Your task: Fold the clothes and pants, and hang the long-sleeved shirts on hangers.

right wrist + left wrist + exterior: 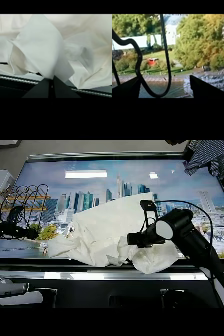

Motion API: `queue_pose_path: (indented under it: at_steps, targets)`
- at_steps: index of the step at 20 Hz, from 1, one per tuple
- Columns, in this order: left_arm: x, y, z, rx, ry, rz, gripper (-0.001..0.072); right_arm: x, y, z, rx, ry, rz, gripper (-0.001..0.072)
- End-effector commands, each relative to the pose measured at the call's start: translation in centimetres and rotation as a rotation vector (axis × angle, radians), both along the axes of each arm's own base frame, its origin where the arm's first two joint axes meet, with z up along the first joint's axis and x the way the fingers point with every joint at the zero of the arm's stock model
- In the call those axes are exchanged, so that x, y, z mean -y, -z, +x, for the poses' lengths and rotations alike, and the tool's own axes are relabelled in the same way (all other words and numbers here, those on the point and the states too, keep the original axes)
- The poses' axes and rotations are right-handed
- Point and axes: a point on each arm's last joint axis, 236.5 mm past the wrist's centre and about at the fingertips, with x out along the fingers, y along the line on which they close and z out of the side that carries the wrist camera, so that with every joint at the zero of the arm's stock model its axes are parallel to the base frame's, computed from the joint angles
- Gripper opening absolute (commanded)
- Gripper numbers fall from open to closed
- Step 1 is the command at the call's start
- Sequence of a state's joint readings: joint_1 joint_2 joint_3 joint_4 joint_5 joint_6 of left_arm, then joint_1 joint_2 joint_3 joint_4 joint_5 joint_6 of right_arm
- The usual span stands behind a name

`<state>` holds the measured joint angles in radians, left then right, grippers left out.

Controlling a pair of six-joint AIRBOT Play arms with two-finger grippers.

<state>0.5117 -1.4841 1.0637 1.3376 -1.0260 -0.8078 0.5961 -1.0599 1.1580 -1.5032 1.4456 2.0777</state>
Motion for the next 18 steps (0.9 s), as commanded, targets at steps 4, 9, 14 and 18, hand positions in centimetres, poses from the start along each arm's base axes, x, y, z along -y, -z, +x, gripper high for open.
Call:
queue_pose_path:
  at_steps: [4, 9, 14, 18]
  targets:
    - [-0.3, 0.8, 0.2, -0.005, 0.001, 0.009, 0.0678, 0.0, 0.0, 0.0, 0.001, 0.005, 0.001, 0.0038]
    - [-0.5, 1.8, 0.0, -0.027, 0.005, 0.01, 0.0676, 0.0, 0.0, 0.1, 0.0, 0.013, 0.003, 0.0038]
    - [-0.3, 2.8, -0.3, -0.049, 0.002, -0.003, 0.066, -0.1, 0.0, 0.1, 0.001, 0.013, 0.004, 0.0038]
    - [-0.3, 2.8, -0.3, -0.049, 0.002, -0.003, 0.0173, -0.1, 0.0, 0.1, 0.0, 0.023, 0.006, 0.0038]
